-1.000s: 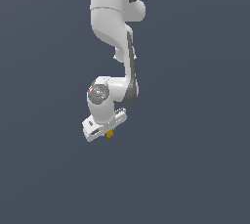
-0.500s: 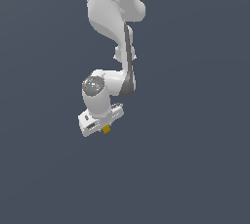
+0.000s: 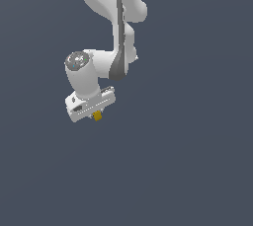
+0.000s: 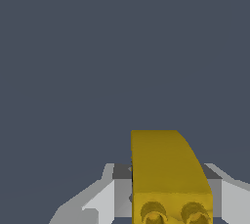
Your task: Pick up the object and move it to a goal position.
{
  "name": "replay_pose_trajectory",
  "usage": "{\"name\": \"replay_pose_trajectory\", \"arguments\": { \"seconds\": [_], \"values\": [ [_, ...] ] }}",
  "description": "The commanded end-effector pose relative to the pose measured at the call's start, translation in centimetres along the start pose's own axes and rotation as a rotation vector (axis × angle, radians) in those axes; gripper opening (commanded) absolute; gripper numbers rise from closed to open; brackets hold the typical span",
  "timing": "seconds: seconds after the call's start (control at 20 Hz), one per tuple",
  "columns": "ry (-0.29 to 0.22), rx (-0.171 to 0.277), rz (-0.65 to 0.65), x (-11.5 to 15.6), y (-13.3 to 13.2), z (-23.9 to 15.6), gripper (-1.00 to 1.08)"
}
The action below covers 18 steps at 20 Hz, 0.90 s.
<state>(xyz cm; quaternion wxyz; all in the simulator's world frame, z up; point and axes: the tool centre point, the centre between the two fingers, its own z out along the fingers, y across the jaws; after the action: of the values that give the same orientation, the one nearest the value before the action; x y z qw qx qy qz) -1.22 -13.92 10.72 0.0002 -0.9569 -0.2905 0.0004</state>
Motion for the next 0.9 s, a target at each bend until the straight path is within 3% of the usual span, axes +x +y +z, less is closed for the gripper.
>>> {"name": "replay_pose_trajectory", "arguments": {
  "seconds": [0.0,0.45,0.85],
  "values": [
    [0.001,-0.001,0.0,-1.7,0.4,-2.0,-1.0],
    [0.001,0.0,0.0,-6.1,1.6,-7.2,-1.0],
    [0.001,0.0,0.0,-7.3,2.1,-8.7,-1.0]
  ]
}}
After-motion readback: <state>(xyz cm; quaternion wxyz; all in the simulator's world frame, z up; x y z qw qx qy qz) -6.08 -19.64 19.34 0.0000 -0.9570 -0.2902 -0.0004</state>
